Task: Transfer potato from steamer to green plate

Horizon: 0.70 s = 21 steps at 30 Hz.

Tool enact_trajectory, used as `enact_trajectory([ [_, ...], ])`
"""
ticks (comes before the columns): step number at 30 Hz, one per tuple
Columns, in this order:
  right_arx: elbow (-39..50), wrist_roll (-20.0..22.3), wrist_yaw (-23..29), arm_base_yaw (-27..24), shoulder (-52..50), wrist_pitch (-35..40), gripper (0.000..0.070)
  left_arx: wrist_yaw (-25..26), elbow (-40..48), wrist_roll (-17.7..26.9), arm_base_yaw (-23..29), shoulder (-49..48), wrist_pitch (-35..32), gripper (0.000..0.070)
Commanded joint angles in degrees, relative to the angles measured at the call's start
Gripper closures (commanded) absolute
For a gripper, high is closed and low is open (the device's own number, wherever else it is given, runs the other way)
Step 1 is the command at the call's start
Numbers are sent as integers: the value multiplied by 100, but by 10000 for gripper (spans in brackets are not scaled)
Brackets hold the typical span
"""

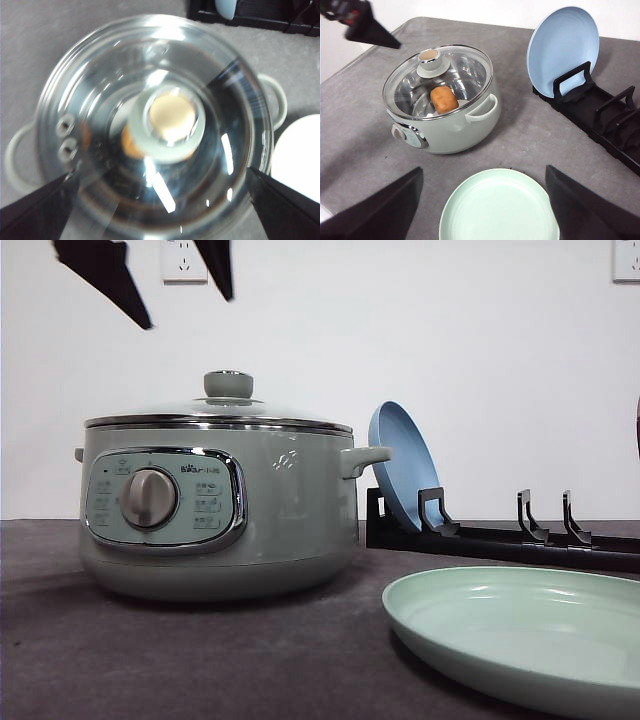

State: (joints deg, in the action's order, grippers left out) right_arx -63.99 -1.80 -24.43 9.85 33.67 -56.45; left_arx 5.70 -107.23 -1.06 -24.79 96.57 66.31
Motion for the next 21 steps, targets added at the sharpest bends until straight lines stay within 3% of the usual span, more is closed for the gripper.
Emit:
enact_trajectory([
  [1, -50, -52, -17, 15, 22, 22, 209, -33, -301, -25, -70, 241, -41, 25],
  [13, -50, -52, -15, 15, 22, 12, 209, -184, -394, -116, -155, 912, -312, 35],
  [17, -50, -52, -15, 15, 22, -11, 209, -184, -394, -112, -168, 1020, -306, 115],
  [21, -50, -52, -15, 15, 22, -44, 209, -184, -394, -90, -200, 1085, -314, 122],
])
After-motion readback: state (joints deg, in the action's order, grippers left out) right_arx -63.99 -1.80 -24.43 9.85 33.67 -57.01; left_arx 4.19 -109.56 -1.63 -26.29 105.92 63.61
